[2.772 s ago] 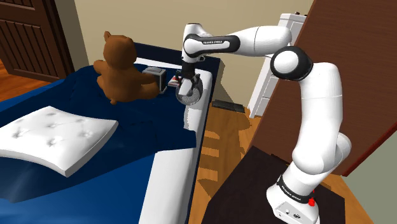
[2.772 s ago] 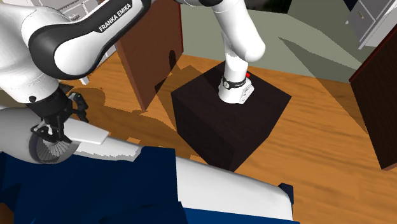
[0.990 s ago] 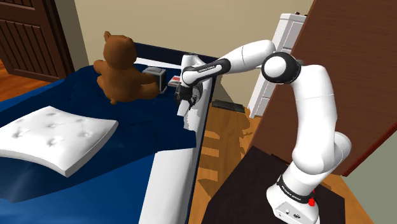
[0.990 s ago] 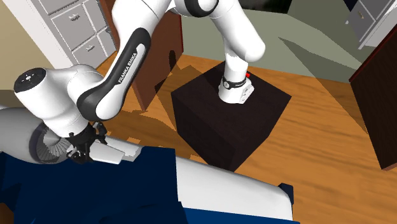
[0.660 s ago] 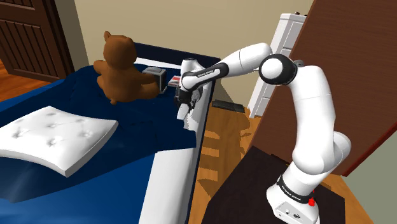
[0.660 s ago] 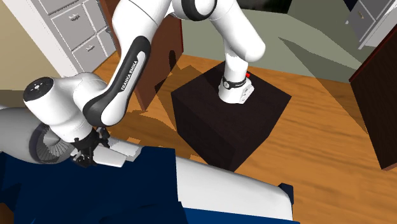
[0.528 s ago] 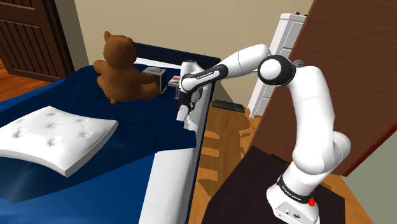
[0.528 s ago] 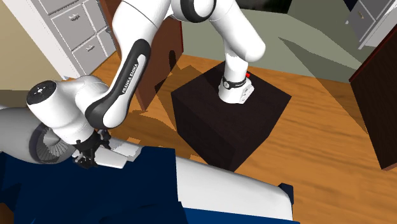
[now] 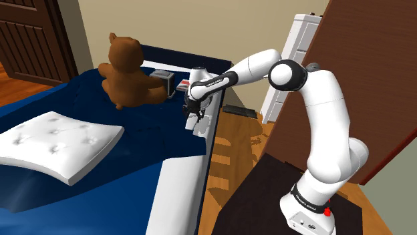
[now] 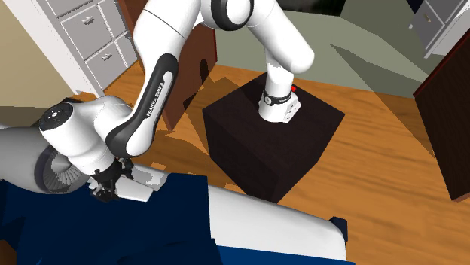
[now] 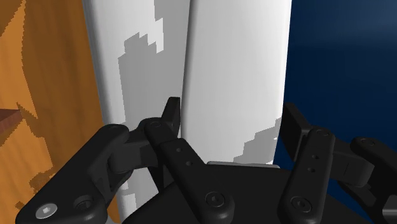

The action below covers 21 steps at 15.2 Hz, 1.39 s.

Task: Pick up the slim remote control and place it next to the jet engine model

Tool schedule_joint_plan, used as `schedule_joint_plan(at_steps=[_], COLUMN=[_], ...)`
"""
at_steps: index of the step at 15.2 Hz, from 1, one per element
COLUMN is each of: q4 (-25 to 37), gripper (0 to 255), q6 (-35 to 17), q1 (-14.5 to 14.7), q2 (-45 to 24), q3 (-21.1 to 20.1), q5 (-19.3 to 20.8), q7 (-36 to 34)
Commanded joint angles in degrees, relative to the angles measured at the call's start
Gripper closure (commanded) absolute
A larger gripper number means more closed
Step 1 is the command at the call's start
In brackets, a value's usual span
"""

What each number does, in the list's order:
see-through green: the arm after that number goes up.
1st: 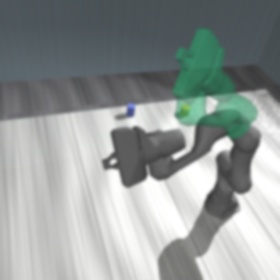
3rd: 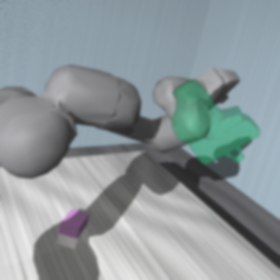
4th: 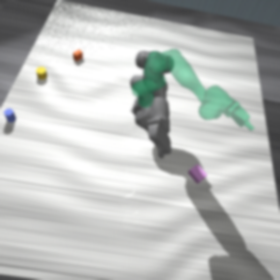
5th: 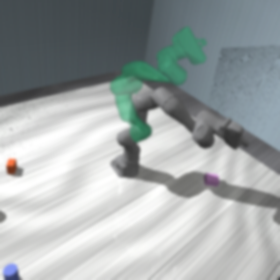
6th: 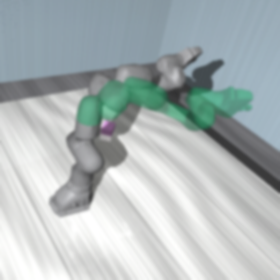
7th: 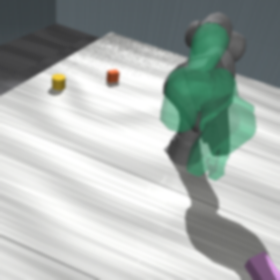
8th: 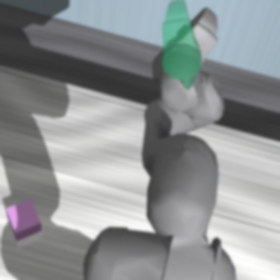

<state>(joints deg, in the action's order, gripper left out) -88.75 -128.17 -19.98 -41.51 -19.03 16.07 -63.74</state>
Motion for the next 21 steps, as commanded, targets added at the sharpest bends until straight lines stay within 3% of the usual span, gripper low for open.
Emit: schedule_joint_plan(at_steps=[1,3,4,9,13,21], q4=[0.0,0.0,0.0,0.0,0.7,0.7], gripper=[255,255,0,0,0,0], q6=[0.0,0.0,0.0,0.0,4.8,4.8], q1=[0.0,0.0,0.0,0.0,-0.7,-0.7], q2=[0.0,0.0,0.0,0.0,4.2,4.2], q3=[0.0,0.0,0.0,0.0,-1.1,-1.1], q5=[0.0,0.0,0.0,0.0,-1.4,-1.5], q7=[0.0,0.0,0.0,0.0,0.8,0.8])
